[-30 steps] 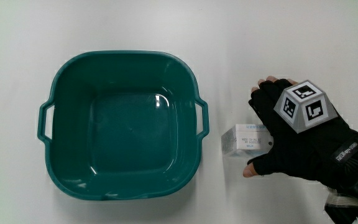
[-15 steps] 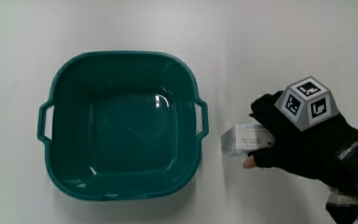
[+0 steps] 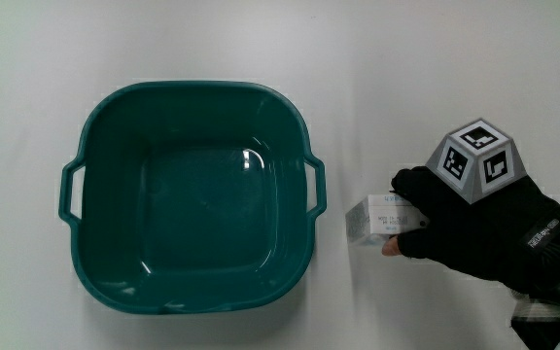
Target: Pick milk
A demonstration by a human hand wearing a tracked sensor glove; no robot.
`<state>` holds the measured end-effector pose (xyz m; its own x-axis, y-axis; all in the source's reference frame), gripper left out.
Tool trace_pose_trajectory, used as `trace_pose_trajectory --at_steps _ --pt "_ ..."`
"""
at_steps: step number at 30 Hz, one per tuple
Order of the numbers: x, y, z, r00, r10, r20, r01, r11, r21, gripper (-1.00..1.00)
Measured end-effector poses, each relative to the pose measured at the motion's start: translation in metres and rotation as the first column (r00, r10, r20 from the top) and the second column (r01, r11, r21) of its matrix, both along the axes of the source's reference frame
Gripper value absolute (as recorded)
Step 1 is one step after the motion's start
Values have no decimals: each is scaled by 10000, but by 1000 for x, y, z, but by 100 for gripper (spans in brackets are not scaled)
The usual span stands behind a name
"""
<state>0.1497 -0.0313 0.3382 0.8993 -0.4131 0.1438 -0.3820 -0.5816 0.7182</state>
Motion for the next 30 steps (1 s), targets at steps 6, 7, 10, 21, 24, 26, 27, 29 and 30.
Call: trace_pose_trajectory --at_steps 6,7,10,21,24,26,27,29,30 --pt "-1 0 1 9998 -149 133 149 9999 -52 68" --pt "-1 0 1 9998 -129 158 131 9998 -116 70" --pt "-2 -1 1 9997 -165 201 170 9996 -241 77" --pt "-4 1 -1 9977 -627 256 622 9979 196 100" --pt "-6 1 -5 9973 -719 165 714 9971 268 100" --pt "-5 1 -5 9970 -741 225 735 9970 244 100" --pt "-5 0 -7 9971 -705 269 697 9972 284 100" --pt "-4 0 -11 9968 -706 370 694 9971 313 100" --pt "-3 -1 -13 9970 -675 370 660 9970 405 100"
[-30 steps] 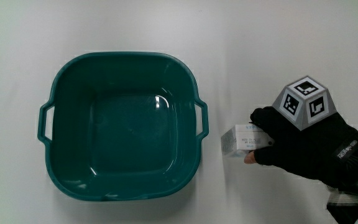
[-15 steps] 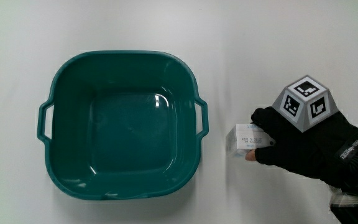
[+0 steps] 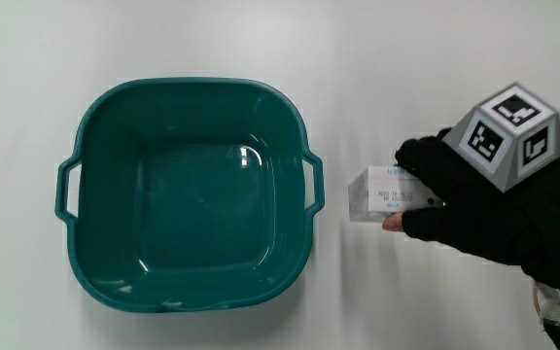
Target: Pick milk
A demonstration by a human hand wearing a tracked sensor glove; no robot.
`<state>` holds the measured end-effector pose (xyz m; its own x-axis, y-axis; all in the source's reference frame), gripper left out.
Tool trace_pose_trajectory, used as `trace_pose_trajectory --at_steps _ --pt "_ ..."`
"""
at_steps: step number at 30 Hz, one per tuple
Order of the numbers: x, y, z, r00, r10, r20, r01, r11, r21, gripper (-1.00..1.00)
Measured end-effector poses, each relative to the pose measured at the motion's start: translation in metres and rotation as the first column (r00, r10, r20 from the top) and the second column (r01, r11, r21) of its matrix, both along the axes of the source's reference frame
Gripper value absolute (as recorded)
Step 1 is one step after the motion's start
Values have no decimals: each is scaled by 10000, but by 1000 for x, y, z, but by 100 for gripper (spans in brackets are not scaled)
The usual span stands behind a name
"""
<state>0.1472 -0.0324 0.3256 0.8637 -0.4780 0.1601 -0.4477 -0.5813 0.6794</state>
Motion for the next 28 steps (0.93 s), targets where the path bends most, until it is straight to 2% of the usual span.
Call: trace_pose_trajectory --at_steps 1,3,6,11,14,17,24,28 --pt "2 -1 0 9999 26 146 -24 9999 -161 100" --pt "0 -2 -10 9995 27 300 -29 10000 73 100" --pt "1 -5 -20 9977 93 668 -96 9999 46 100" --pt "-5 -10 -50 9971 -6 757 -57 9966 823 100" --pt "-11 -12 -68 9966 -204 799 94 9907 1358 100" --pt "-16 -13 -79 9952 -321 921 170 9870 1600 100" --pt "-30 -14 -92 9903 -433 1317 179 9821 1876 100" --pt "-41 -15 -98 9847 -751 1575 407 9766 2111 100"
